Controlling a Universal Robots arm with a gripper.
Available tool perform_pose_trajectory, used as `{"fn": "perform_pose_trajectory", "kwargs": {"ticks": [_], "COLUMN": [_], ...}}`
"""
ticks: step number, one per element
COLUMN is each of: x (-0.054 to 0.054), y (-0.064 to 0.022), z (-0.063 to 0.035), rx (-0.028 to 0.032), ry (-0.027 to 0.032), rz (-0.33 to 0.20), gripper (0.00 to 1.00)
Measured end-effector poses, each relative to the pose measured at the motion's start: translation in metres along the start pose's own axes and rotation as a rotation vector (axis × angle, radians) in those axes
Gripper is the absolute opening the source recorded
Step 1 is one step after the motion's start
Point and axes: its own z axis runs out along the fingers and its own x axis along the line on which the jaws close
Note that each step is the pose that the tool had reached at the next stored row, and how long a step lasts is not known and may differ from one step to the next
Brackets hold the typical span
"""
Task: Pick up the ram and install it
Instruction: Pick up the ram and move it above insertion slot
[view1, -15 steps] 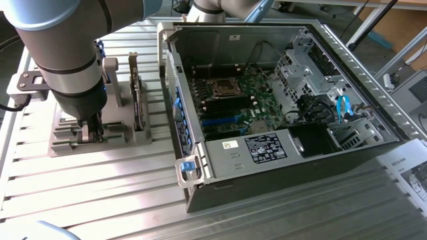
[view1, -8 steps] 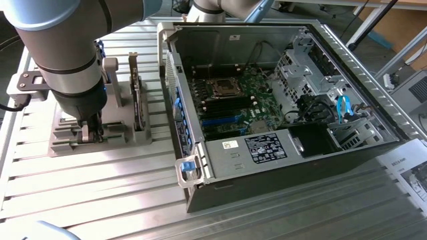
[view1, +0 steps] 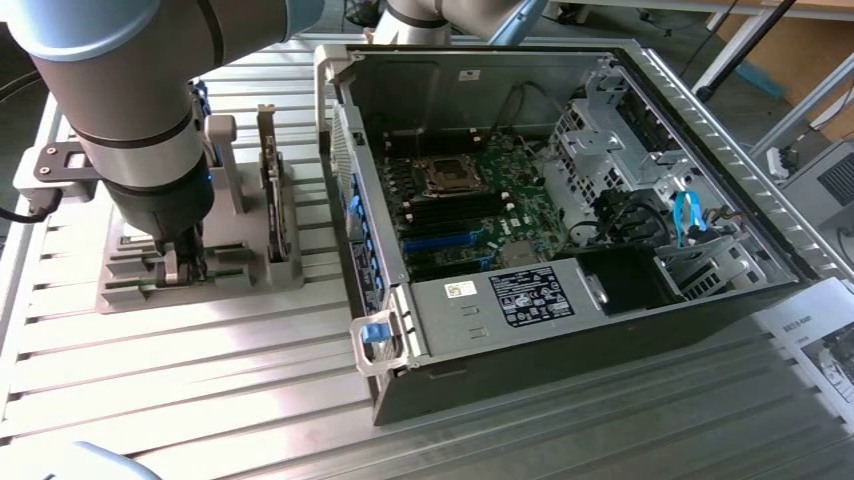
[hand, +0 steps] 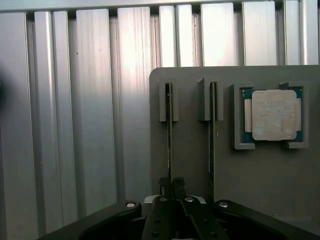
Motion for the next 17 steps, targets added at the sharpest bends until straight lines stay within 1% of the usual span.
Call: {"fn": "perform_pose_trajectory", "kwargs": {"ticks": [9, 17], "x": [0.0000, 0.0000], "y": [0.0000, 0.0002], "z": [-0.0002, -0.0062], "rx": [0.0002, 0.0001], "ry": [-0.0002, -0.0001], "rz": [0.000, 0.000], "gripper": [0.12, 0.12]}}
